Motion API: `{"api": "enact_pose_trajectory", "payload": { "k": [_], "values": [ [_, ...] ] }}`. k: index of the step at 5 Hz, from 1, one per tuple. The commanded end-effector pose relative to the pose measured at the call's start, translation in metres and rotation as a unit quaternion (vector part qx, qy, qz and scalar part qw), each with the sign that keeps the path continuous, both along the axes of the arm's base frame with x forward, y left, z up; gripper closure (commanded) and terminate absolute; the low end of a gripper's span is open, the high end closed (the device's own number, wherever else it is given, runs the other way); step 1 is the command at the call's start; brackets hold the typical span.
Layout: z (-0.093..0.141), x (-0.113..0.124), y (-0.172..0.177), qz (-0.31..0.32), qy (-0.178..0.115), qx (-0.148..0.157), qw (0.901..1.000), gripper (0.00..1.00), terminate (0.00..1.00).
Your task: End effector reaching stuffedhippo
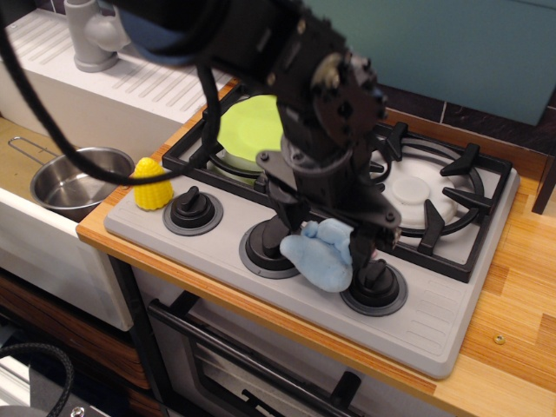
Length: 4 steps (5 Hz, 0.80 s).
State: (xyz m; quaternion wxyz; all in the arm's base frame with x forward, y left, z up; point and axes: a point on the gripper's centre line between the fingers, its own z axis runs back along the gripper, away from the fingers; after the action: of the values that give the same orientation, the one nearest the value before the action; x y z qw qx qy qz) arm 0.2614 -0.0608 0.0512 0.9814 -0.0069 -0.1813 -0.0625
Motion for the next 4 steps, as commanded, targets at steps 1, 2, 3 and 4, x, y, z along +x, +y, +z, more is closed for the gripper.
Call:
{"api": "enact_pose_trajectory", "payload": {
  "k": [1, 2, 3, 4],
  "values": [
    [-0.01, 0.007, -0.002, -0.004, -0.024, -0.011, 0.9996, 0.0, 0.0],
    [-0.019, 0.007, 0.0, -0.003, -0.026, -0.019, 0.9995, 0.0, 0.0],
    [-0.024, 0.006, 0.0, -0.003, -0.028, -0.025, 0.9993, 0.0, 0.0],
    [-0.024, 0.006, 0.0, -0.003, -0.028, -0.025, 0.9993, 0.0, 0.0]
  ]
}}
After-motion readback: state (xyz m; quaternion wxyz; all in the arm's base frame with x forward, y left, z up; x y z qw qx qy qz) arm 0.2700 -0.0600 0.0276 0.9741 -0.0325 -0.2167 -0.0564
